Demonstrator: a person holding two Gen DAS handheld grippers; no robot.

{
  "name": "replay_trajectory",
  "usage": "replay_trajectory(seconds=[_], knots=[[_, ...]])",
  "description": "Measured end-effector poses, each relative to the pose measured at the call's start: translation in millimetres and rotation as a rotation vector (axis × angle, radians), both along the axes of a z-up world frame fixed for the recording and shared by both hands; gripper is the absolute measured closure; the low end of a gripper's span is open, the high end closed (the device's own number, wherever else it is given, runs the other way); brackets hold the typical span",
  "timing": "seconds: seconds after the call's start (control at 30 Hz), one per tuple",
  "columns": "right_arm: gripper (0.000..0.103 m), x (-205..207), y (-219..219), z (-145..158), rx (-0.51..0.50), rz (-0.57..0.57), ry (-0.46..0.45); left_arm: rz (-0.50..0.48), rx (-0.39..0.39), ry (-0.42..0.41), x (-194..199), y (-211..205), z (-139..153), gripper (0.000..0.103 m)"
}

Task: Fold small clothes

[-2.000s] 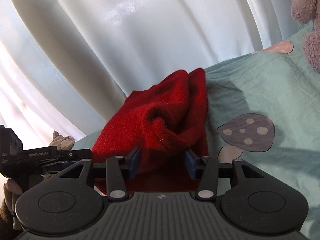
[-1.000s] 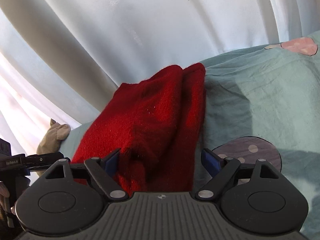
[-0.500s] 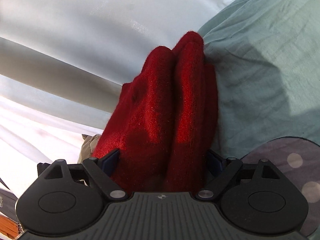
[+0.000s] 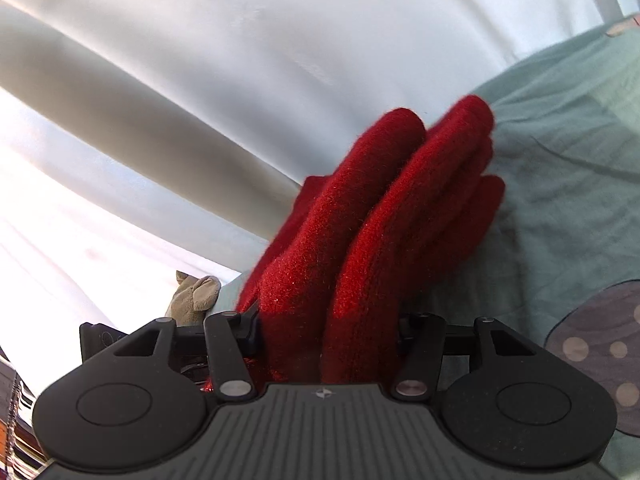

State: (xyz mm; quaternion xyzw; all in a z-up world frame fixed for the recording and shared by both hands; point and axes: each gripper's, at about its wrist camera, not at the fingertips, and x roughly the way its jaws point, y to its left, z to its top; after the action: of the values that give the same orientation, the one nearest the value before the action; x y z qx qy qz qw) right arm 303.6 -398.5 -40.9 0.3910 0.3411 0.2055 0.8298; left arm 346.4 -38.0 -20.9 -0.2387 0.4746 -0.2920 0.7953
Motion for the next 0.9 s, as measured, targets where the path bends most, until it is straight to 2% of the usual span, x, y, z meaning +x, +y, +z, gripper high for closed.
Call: replay_trajectory(seconds=[0.23, 0.47, 0.6, 0.67, 0.7, 0.8, 0.83, 0.9], knots=[[0.052, -1, 43, 48, -0.041, 0.036, -0.073, 0.088, -0.057, 0.009, -18, 43, 8, 0.040], [0.053, 5, 108, 86, -0.099, 0.142, -0.152, 0.200, -0.072, -0.003, -40, 98, 24, 0.040], [0.052, 10, 135, 92, -0.070, 0.199, -0.197, 0.253, 0.014, -0.065, -58, 123, 48, 0.040], [0.047, 12, 138, 83, -0.039, 0.206, -0.192, 0.264, 0.084, -0.089, -63, 131, 52, 0.039], [0.040, 13, 139, 77, -0.050, 0.199, -0.175, 0.273, 0.118, -0.091, -67, 133, 52, 0.039], [0.037, 7, 141, 58, -0.219, 0.116, -0.084, 0.269, 0.180, -0.125, -88, 139, 53, 0.036], [0.037, -1, 139, 54, -0.245, 0.092, -0.073, 0.266, 0.202, -0.142, -98, 138, 53, 0.035], [0.037, -23, 133, 51, -0.222, 0.075, -0.076, 0.254, 0.250, -0.161, -118, 136, 51, 0.029]])
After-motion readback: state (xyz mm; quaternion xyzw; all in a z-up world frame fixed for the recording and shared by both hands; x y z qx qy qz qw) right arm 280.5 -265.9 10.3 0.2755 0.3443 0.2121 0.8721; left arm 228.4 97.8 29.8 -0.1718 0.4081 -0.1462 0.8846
